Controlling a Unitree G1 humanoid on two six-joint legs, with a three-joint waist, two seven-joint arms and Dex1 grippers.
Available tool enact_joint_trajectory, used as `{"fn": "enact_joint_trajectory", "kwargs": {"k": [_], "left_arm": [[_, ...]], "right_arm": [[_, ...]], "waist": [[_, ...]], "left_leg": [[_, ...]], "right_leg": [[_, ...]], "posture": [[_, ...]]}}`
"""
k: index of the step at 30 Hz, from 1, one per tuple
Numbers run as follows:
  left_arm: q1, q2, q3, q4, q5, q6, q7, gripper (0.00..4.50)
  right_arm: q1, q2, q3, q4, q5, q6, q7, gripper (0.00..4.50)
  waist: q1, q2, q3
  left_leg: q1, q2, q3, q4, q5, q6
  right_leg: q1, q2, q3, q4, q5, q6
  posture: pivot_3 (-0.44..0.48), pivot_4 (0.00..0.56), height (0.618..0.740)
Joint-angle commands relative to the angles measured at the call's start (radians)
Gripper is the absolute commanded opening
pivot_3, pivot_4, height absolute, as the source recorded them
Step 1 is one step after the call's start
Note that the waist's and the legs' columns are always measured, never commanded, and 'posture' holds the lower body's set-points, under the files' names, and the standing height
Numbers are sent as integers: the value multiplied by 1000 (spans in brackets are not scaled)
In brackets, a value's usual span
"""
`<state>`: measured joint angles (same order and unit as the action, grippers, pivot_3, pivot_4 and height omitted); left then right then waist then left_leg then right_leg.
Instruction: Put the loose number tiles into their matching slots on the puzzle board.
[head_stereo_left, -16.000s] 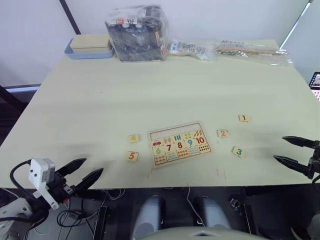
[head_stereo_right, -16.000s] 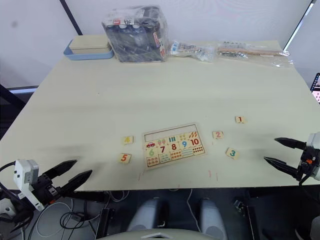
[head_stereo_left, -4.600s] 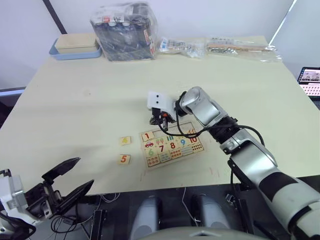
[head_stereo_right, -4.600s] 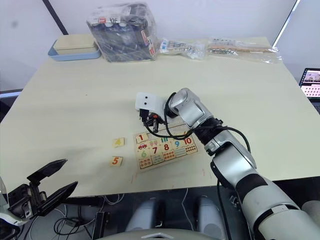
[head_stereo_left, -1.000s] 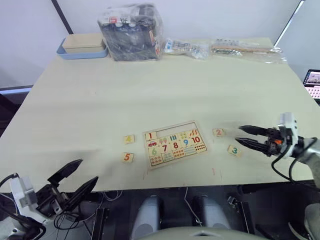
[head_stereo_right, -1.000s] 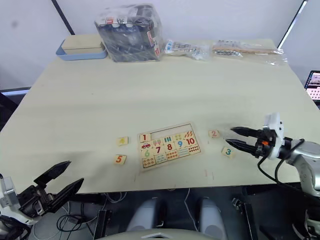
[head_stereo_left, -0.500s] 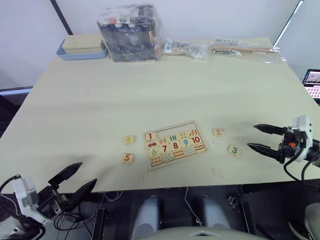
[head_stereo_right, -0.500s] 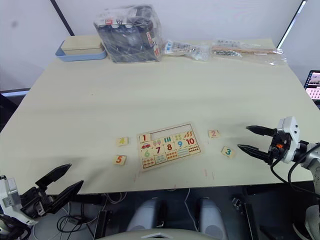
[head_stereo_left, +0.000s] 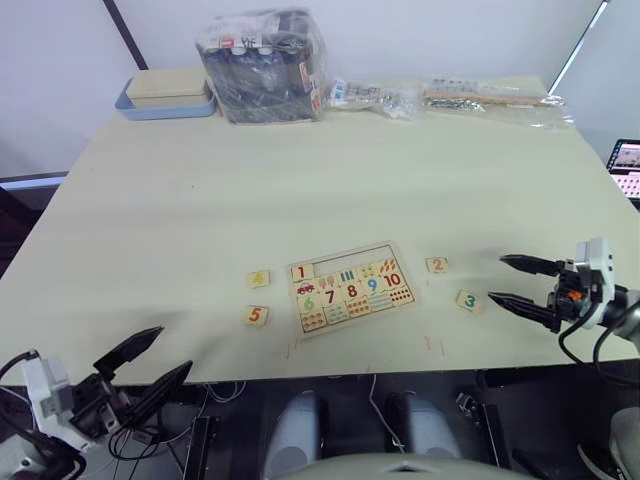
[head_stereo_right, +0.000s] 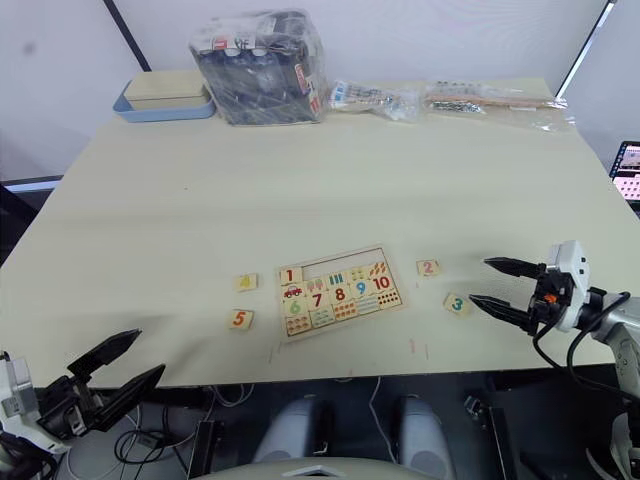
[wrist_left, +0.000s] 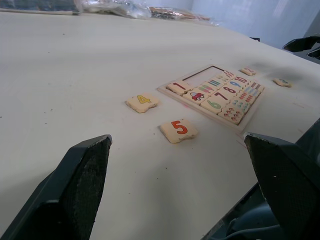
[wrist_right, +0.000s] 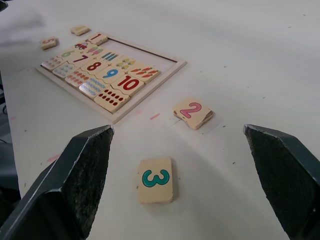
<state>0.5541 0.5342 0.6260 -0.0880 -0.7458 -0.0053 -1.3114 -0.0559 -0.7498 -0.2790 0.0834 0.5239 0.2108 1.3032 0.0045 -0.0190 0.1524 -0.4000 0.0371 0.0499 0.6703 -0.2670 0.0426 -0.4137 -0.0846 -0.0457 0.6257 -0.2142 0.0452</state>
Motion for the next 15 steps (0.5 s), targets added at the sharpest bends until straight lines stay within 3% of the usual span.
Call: {"fn": "enact_joint_trajectory", "kwargs": {"k": [1, 15], "left_arm": [[5, 12, 29, -2, -6, -18, -7, 4500], [-68, 48, -26, 2, -9, 13, -60, 4500]], "right_arm": [[-9, -4, -10, -14, 8, -23, -2, 4355], [-71, -73, -3, -50, 11, 12, 34, 4355]], "waist": [[2, 0, 0], [8, 0, 0]], "left_leg": [[0, 0, 0, 0, 0, 0], [0, 0, 0, 0, 0, 0]], "right_leg": [[0, 0, 0, 0, 0, 0], [0, 0, 0, 0, 0, 0]], "posture": [[0, 150, 740], [0, 150, 740]]}}
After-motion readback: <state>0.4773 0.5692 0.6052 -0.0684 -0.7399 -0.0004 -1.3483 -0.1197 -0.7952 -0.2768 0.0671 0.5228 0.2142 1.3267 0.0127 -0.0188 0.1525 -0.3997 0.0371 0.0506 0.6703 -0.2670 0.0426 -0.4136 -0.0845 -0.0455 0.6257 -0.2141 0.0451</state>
